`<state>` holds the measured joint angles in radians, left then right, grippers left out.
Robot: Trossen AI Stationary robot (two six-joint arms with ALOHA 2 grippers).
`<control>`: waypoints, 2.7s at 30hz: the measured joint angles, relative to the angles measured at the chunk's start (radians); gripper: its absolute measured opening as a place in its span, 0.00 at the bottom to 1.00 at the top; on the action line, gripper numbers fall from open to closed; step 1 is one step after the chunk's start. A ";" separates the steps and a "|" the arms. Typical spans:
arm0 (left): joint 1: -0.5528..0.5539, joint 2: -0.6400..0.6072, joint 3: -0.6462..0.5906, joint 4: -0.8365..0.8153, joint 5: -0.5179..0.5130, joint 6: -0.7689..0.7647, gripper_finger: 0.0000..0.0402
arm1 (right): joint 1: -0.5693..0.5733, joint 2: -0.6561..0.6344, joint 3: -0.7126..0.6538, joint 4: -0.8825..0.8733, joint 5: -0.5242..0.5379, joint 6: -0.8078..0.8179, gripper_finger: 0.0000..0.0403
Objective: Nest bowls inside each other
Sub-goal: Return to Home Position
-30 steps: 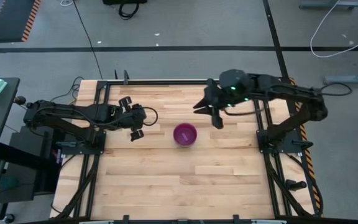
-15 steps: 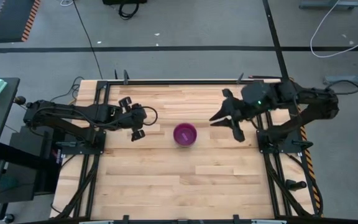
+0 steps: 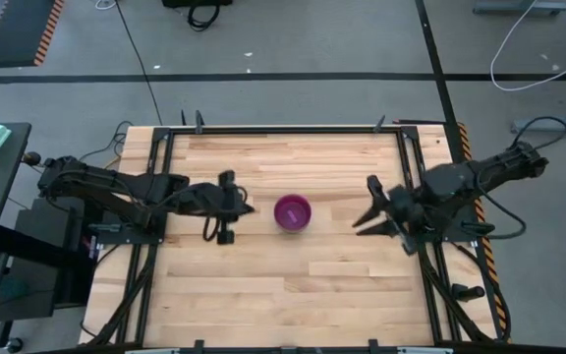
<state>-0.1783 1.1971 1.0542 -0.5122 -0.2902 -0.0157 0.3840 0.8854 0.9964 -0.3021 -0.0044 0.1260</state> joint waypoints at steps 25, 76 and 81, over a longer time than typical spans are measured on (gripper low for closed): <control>0.298 -0.468 -0.399 0.400 0.363 0.058 0.06 | 0.101 -0.337 -0.368 0.245 0.008 0.019 0.22; 0.311 -1.195 -0.815 0.381 0.408 -0.054 0.09 | 0.103 -0.686 -0.938 0.915 -0.121 0.001 0.22; 0.311 -1.194 -0.853 0.405 0.409 -0.057 0.08 | 0.104 -0.718 -0.975 0.947 -0.127 0.002 0.22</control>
<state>0.1326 0.0036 0.2011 -0.1071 0.1187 -0.0726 0.4877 0.1677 0.0216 0.6448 -0.1318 0.1276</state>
